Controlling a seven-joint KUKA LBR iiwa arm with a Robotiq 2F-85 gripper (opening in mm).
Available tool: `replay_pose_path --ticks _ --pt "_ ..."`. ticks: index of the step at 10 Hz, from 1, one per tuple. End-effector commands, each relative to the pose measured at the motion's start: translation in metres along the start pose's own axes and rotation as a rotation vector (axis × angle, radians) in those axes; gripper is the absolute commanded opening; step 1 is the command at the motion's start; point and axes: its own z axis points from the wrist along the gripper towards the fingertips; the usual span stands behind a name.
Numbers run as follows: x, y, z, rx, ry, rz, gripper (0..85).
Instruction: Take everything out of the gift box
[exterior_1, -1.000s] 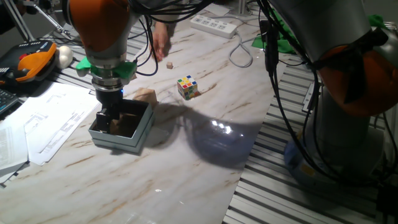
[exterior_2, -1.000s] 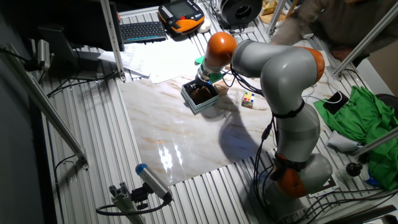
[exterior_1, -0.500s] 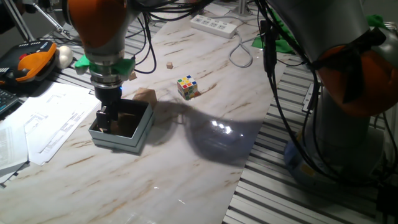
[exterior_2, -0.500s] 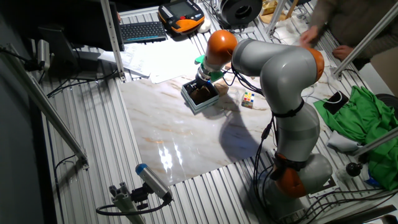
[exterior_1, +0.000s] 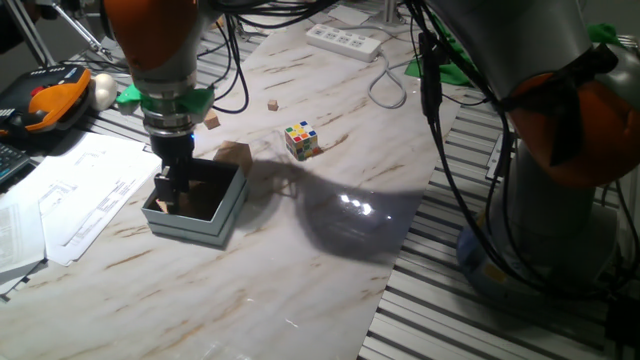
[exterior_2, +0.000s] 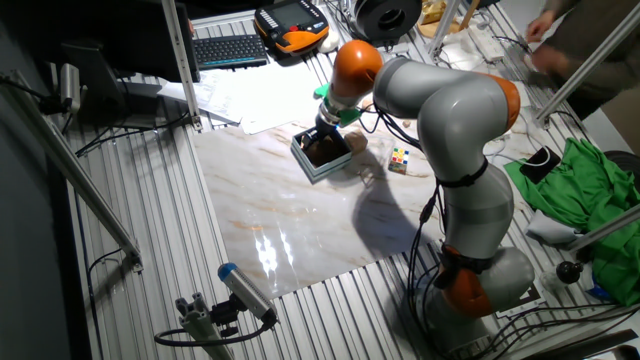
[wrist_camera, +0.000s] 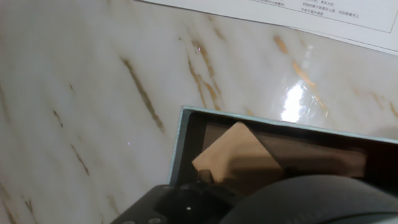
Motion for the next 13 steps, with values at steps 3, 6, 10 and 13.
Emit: replay_pose_path --ticks 3,6,10,13 --pt "-0.0002 -0.0007 -0.0033 0.003 0.009 0.004 0.0" --pt "-0.0005 0.0003 -0.0053 0.039 0.003 0.047 34.0" --pt "-0.0007 0.0017 -0.0076 0.049 -0.004 0.085 51.0" --pt "-0.0009 0.0027 -0.0074 0.065 -0.004 0.165 68.0"
